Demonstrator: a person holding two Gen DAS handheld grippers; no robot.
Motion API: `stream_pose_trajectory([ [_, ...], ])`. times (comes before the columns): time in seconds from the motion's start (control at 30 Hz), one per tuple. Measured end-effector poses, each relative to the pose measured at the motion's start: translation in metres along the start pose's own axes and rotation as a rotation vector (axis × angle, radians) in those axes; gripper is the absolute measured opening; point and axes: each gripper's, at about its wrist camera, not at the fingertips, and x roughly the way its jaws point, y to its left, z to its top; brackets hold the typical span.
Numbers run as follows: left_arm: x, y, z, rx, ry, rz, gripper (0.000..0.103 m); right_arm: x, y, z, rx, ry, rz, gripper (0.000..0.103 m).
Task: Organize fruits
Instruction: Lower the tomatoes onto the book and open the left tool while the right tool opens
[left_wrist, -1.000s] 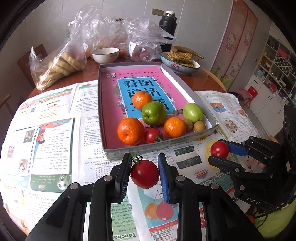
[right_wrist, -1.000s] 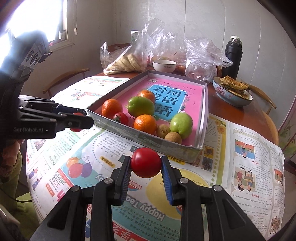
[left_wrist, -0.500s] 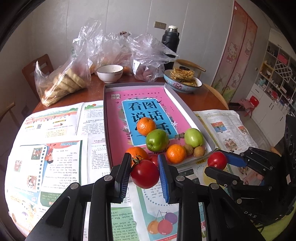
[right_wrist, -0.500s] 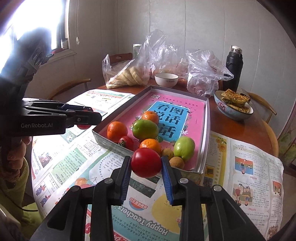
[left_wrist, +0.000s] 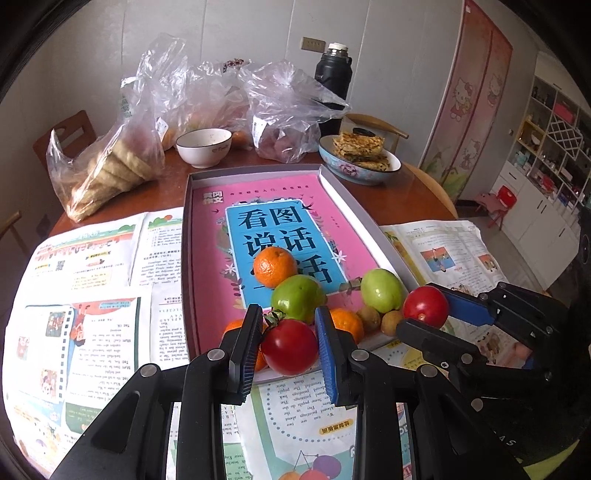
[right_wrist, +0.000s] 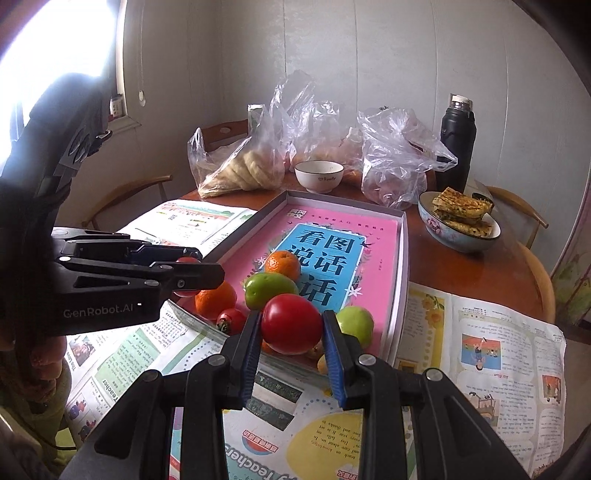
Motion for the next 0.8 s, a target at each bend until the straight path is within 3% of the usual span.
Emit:
stream_pose_trajectory([
  [0.8, 0.034, -0.006, -0.002, 0.018, 0.047, 0.000, 0.030, 0.030, -0.013, -0.008, 0.050, 0.056, 0.003, 0.032],
])
